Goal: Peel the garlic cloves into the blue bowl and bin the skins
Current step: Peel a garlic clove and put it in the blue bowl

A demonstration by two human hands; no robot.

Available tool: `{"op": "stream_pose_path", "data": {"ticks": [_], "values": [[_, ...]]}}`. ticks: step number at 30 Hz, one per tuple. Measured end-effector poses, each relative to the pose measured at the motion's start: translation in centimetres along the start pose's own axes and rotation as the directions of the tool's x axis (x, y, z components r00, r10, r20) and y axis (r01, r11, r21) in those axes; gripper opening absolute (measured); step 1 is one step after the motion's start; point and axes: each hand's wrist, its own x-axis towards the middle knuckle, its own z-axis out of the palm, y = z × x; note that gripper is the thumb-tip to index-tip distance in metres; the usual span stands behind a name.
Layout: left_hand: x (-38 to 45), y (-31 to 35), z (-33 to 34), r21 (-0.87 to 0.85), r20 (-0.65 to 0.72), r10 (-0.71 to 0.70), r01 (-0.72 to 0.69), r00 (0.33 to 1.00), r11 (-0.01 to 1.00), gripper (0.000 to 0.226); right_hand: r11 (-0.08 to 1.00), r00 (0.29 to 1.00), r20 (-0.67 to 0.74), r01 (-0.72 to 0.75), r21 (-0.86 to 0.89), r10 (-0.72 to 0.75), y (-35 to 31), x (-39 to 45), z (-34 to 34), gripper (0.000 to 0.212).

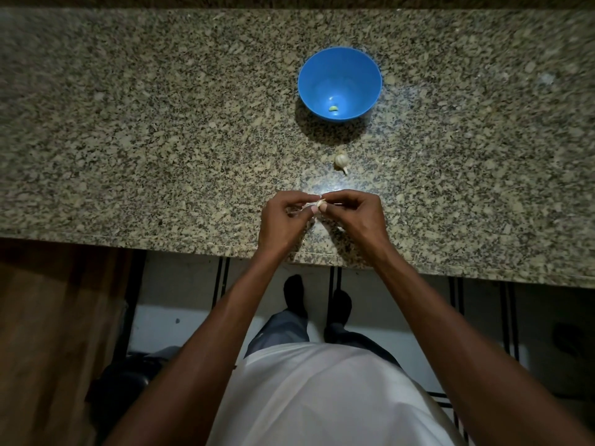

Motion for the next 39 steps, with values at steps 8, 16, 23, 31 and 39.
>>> {"op": "stream_pose_path", "data": {"ticks": [8,16,23,31,39], "values": [[0.4,0.5,-0.7,0.121,0.095,0.061,-0.072,0.994,0.990,0.019,0.957,0.993,0.015,0.118,-0.266,-0.118,-1.8,-0.4,-0.2,0.032],[0.4,0.2,-0.9,0.076,0.101,0.028,-0.036,0.995,0.996,0.015,0.839,0.957,0.075,0.281,-0.467,-0.279,-3.0,-1.5,0.5,0.051],[0.2,0.4,-0.8,0.197,0.051,0.080,-0.088,0.996,0.976,0.020,0.913,0.981,0.037,0.190,-0.362,-0.190,-3.3,-1.6,0.7,0.069],[0.2,1.0,-0.5,0.227,-0.007,0.128,-0.123,0.992,0.966,0.018,0.992,0.999,-0.021,0.029,-0.124,-0.032,-2.7,-1.4,0.6,0.075],[0.8,0.2,-0.1,-0.060,0.020,-0.145,0.146,0.989,0.988,0.005,0.977,0.994,-0.001,-0.107,0.187,0.109,-1.9,-1.0,0.4,0.058]]}}
